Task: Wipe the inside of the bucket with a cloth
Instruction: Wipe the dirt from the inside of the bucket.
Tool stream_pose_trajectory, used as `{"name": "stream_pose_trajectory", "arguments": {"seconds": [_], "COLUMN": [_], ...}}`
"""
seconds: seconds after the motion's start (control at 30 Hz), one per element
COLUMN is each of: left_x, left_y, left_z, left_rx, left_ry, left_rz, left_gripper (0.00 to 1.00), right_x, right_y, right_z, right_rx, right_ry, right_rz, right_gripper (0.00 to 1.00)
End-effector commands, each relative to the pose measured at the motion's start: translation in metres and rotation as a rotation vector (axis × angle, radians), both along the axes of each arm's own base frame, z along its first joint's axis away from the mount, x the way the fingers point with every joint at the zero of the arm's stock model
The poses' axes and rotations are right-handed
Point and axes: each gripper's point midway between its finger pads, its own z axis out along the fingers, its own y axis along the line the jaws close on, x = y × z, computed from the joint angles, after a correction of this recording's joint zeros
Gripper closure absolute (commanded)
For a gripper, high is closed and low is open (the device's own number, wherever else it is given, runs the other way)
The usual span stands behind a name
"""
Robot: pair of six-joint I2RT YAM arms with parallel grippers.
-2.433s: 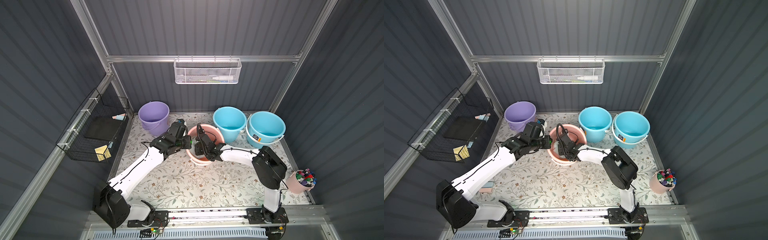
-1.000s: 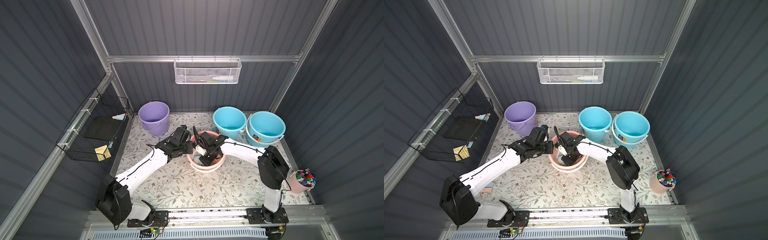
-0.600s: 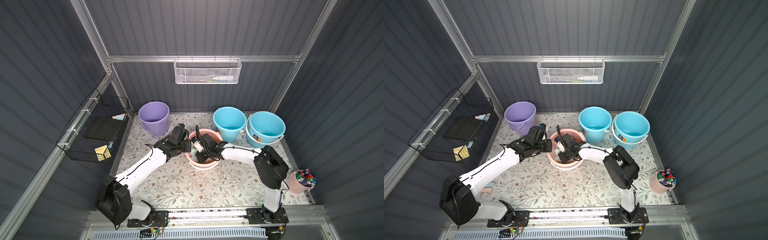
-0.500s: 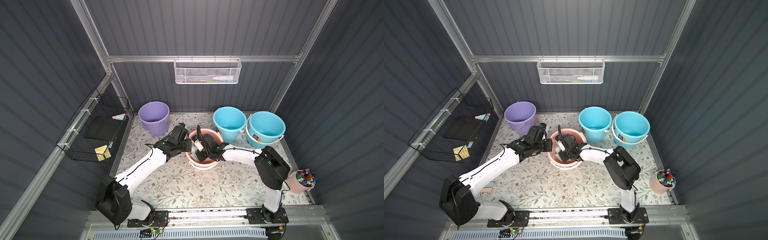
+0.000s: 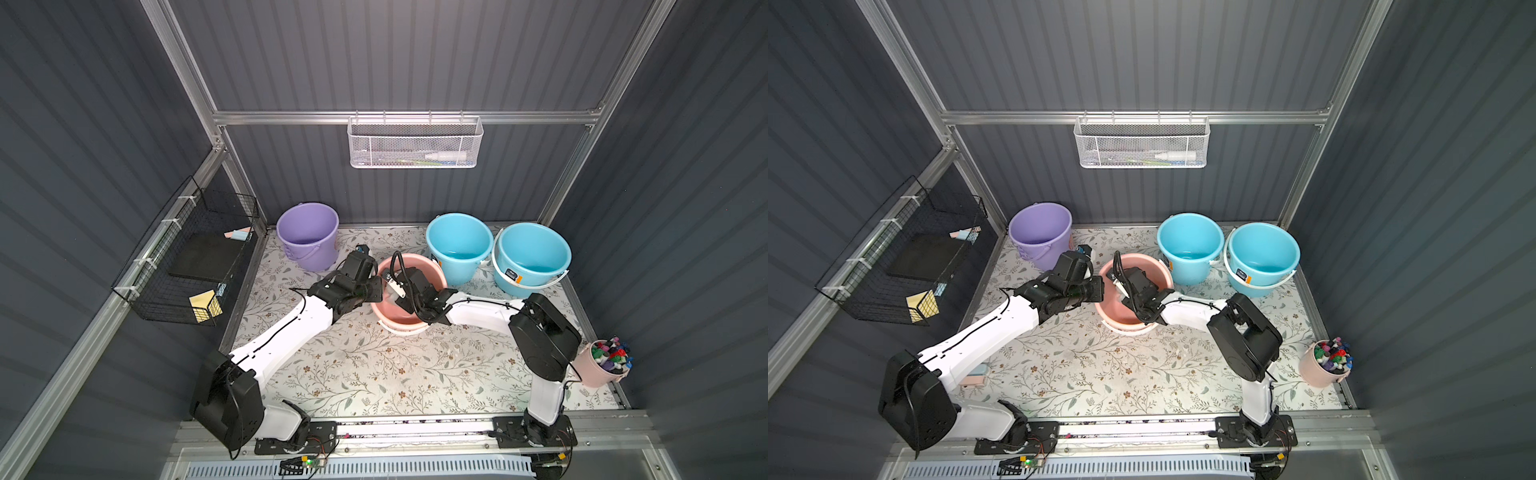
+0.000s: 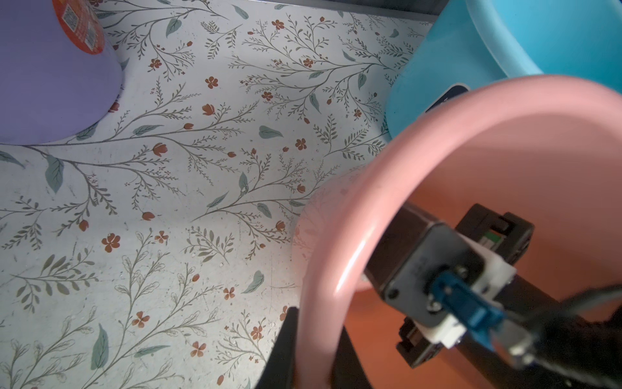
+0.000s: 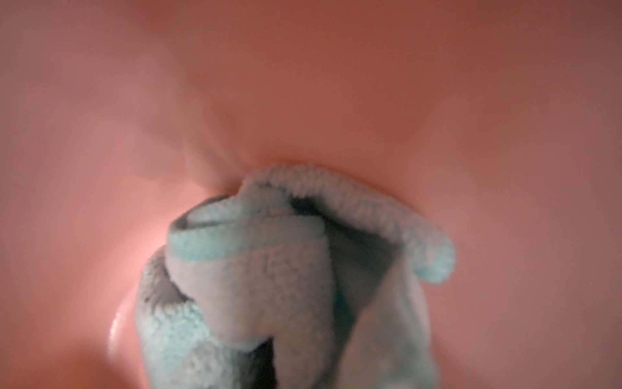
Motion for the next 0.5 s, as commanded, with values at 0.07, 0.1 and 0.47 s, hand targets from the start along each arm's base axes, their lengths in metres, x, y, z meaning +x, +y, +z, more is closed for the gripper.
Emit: {"name": "stream_pose_trajectory", "arguments": {"seconds": [0.07,0.1,0.47], "left_x": [-0.018,-0.018,-0.016], "left_y": [-0.001,-0.001,0.002], "left_z": [-0.006,-0.006,-0.005], "left_rx": [0.013,0.015,0.030], "left_ry": [0.054,0.055,0.050], "left_rz": [-0.039,-0.038,-0.029], "left_gripper": [1.00,1.00,1.00], "right_x": [-0.017,-0.023,-0.117], "right_y": [-0.039,-0.045,-0.107], "right_z": [-0.005,-0.009,-0.044], "right_rx": [-0.312,-0.351,-0.592], "right_ry": [0.020,0.053,0.584], "right_rz": [0.077,0.088,0.138], "right_gripper": [1.00,1.00,1.00]}}
